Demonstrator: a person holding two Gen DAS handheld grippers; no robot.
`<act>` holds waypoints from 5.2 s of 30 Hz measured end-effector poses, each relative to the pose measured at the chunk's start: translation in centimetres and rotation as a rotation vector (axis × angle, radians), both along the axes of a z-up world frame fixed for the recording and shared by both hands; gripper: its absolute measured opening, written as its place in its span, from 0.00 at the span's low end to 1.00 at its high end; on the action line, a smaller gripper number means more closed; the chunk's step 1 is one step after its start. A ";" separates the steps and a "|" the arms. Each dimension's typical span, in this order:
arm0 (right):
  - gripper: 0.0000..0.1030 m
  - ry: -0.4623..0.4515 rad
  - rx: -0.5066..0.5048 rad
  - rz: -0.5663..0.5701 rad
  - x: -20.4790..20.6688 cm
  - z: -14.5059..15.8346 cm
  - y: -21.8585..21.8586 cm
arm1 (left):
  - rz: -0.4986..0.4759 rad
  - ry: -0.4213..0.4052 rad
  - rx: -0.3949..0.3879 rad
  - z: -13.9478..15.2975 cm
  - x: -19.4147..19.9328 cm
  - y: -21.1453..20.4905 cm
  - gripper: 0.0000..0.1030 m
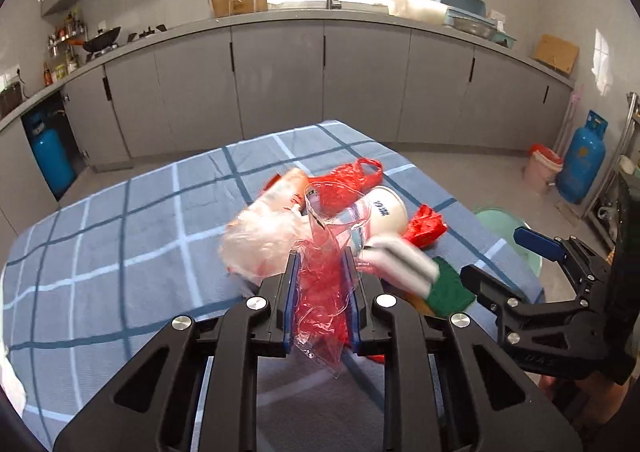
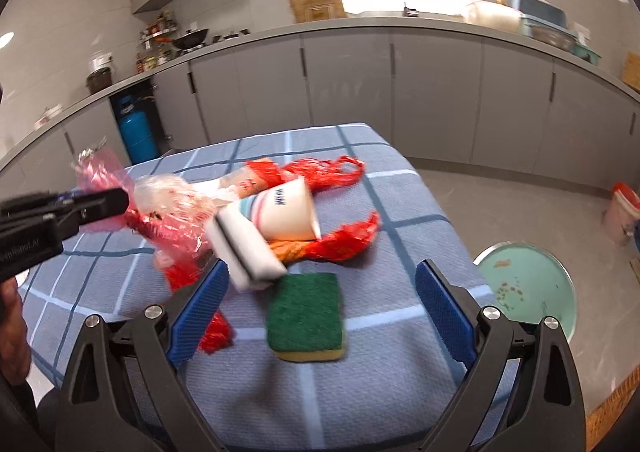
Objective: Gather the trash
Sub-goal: 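Grasp the red-tinted clear plastic bag with the left tool, then grasp the white melamine sponge with the right tool, then drop the plastic bag and white sponge into the green bucket with both tools, then return to the table and grasp the clear plastic bag with the left tool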
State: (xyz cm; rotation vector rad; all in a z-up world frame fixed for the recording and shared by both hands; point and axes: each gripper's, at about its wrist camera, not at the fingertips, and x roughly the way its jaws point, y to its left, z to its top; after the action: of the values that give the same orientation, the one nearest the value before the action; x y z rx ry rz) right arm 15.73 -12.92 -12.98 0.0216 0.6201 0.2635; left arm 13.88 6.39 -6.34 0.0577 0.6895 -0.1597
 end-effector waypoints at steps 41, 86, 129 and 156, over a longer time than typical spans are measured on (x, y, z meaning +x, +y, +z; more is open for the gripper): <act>0.55 0.040 0.024 0.230 3.2 -1.0 6.3 | 0.108 -0.092 0.003 1.7 0.1 4.0 0.20; 0.56 0.061 0.080 -0.413 4.5 -4.8 -23.3 | -0.414 -0.017 0.055 -1.7 9.5 -24.7 0.20; 0.86 0.116 0.089 -0.493 4.9 -8.7 -25.8 | -0.331 -0.003 0.096 -4.8 11.8 -25.8 0.87; 0.88 0.077 0.049 -0.226 4.1 -3.7 -10.9 | -0.010 -0.134 0.176 -0.8 5.3 -7.5 0.88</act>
State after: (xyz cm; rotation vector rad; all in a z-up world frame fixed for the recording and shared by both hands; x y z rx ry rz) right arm 19.81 -23.84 -16.72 0.1487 0.6815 0.0595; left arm 19.13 -1.14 -7.10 0.2382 0.5680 -0.1039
